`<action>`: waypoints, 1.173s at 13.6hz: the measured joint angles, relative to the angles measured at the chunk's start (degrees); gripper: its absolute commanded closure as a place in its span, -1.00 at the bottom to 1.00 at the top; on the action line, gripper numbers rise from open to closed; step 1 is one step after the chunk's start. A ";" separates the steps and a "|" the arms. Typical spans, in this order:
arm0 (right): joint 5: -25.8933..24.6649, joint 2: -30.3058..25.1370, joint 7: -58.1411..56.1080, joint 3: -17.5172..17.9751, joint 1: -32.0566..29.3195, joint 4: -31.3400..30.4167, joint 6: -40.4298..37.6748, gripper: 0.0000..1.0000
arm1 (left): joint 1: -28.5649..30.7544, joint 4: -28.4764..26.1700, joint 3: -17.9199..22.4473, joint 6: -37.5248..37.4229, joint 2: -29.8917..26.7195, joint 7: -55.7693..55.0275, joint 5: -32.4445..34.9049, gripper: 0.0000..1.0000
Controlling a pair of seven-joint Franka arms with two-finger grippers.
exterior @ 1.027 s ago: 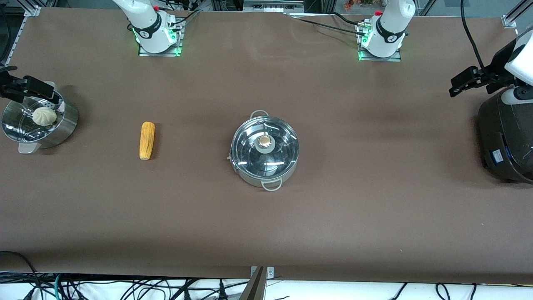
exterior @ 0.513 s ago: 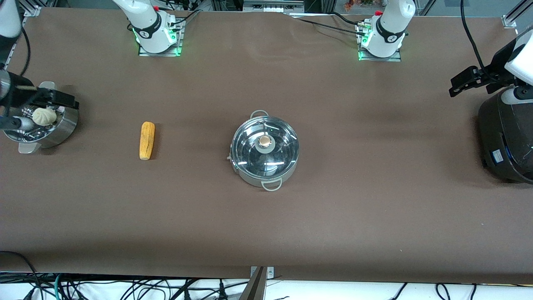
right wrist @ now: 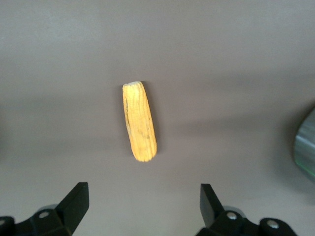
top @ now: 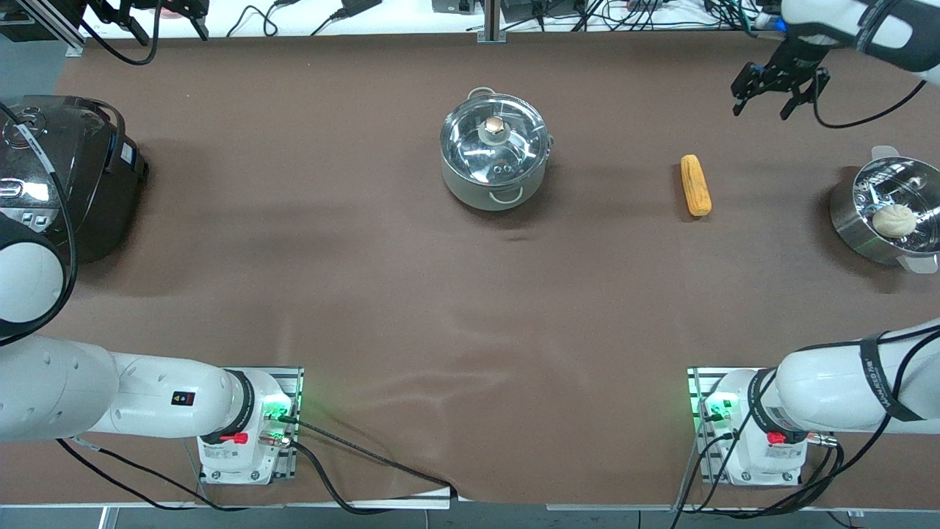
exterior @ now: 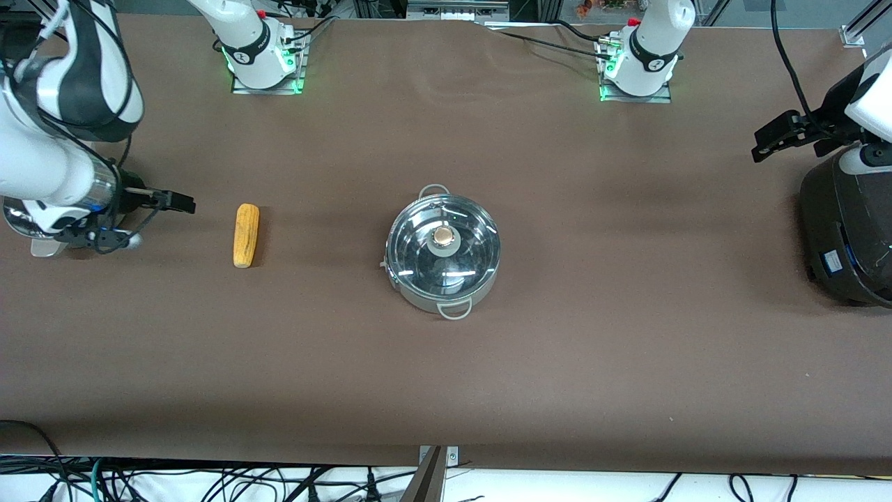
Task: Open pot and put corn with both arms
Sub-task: 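Reach the right gripper to the yellow corn and grasp it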
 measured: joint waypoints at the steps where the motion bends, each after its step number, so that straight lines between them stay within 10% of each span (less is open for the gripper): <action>1: -0.02 0.01 1.17 0.44 0.16 -2.81 3.59 -1.00 | 0.00 0.00 0.00 -0.04 0.05 0.00 0.00 -1.00; 10: -4.06 3.90 4.08 1.93 1.30 -18.83 28.78 -1.00 | -0.13 -2.75 -1.76 5.93 7.78 -0.66 -7.63 -1.00; 16: -6.35 9.85 9.43 1.97 3.26 -19.14 37.57 -0.95 | -6.70 -3.15 -10.81 18.13 14.99 -25.05 -10.84 -1.00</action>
